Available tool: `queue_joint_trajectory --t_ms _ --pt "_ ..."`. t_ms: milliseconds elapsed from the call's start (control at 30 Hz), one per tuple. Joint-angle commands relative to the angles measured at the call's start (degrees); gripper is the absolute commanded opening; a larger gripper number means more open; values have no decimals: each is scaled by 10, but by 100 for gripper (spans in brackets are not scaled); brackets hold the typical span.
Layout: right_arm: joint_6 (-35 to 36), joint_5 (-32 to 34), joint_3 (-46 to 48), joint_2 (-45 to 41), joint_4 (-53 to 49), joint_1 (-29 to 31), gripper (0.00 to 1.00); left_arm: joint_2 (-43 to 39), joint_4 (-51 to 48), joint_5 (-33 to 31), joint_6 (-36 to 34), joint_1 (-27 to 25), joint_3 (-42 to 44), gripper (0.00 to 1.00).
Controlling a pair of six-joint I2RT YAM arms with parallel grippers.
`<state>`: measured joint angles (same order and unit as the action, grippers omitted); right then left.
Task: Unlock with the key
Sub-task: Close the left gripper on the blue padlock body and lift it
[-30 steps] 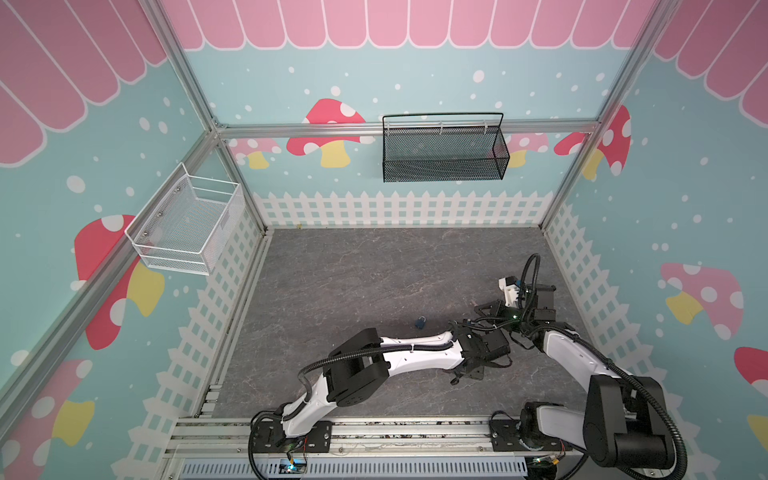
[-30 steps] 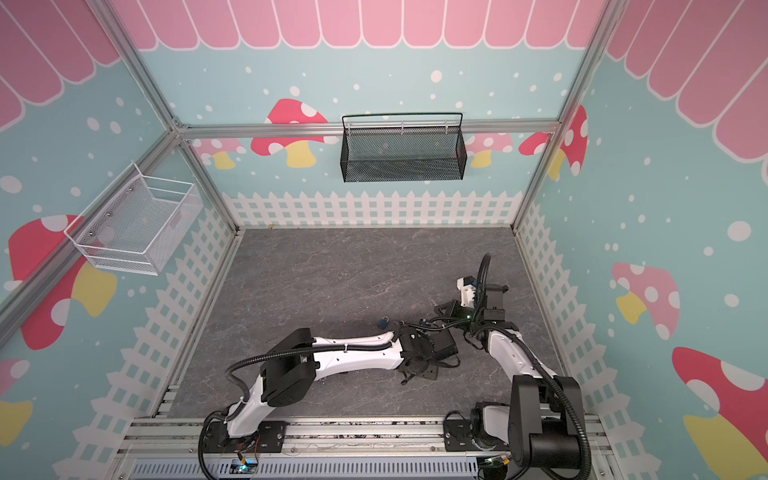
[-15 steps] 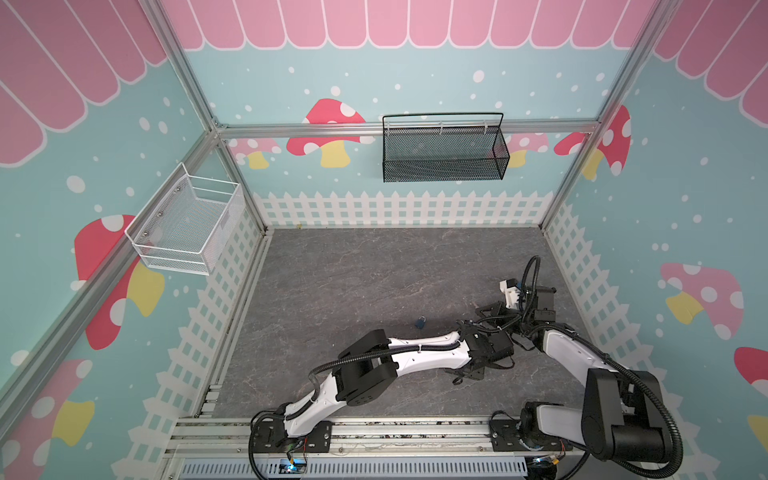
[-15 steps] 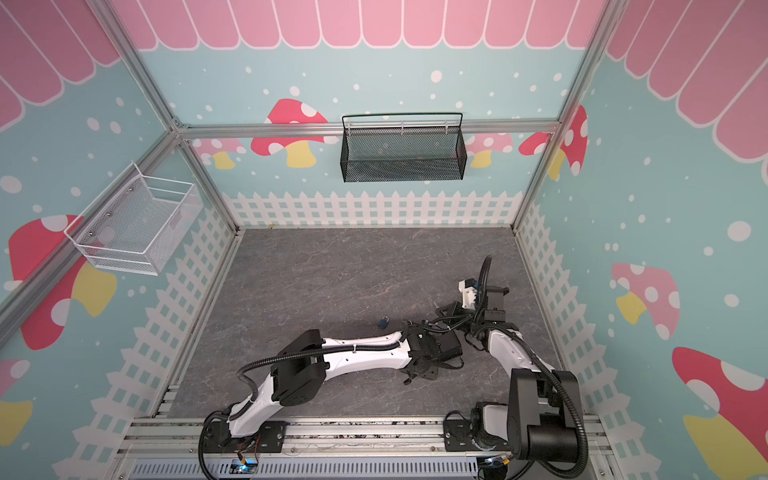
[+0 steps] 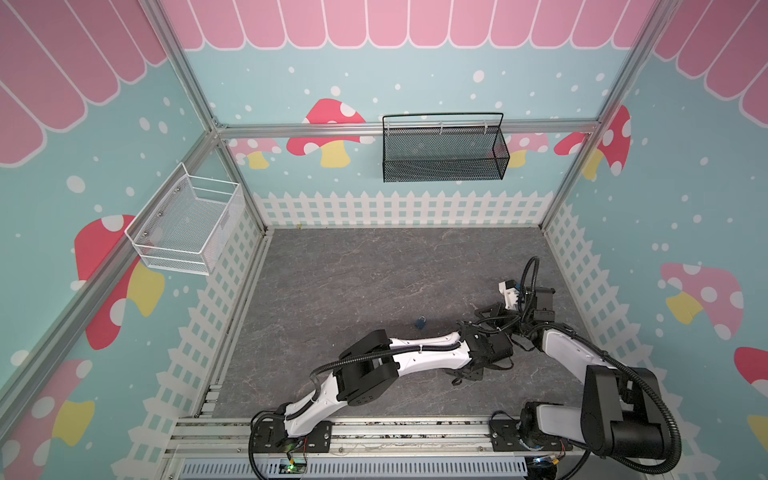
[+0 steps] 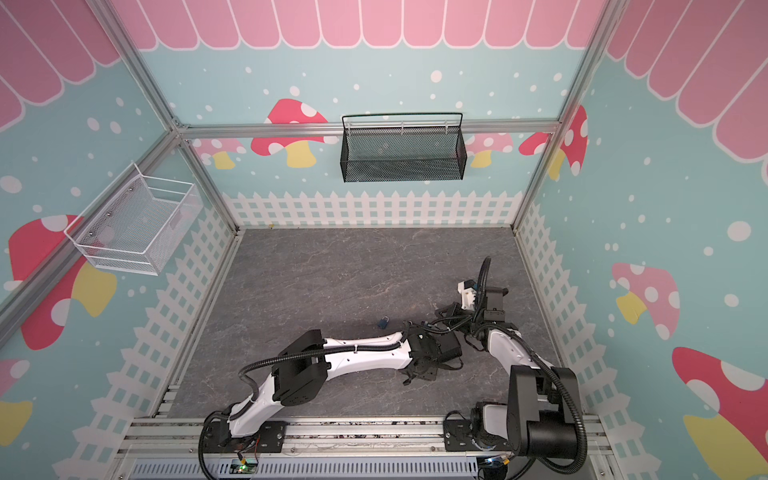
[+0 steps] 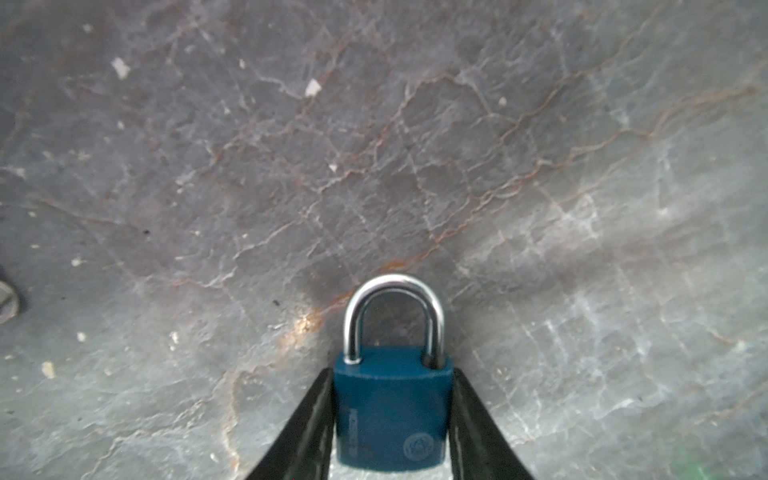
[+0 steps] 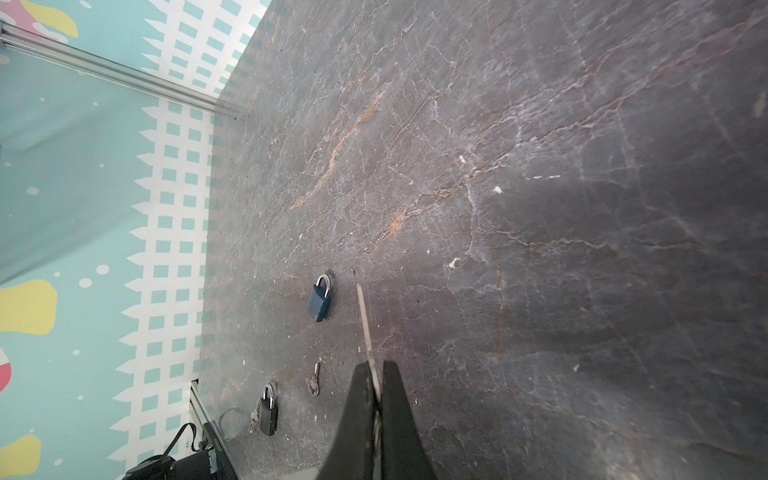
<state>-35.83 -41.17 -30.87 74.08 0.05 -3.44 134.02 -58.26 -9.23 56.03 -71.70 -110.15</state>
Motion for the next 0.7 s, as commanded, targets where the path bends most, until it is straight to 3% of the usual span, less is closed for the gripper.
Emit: queue_joint_trajectory --t_ms 0,33,267,500,667 --pt "3 -23 -3 2 12 -3 0 33 -44 5 0 0 22 30" --pt "2 -24 -2 1 13 -3 0 33 -43 5 -2 2 20 21" --pt "2 -23 0 -10 13 -3 0 -4 -36 -14 7 15 16 0" --pt "-3 -22 -3 -14 9 -2 0 -73 -19 -37 54 27 25 0" --pt "-7 -18 -9 -14 0 -2 0 -154 -11 -59 130 40 77 0"
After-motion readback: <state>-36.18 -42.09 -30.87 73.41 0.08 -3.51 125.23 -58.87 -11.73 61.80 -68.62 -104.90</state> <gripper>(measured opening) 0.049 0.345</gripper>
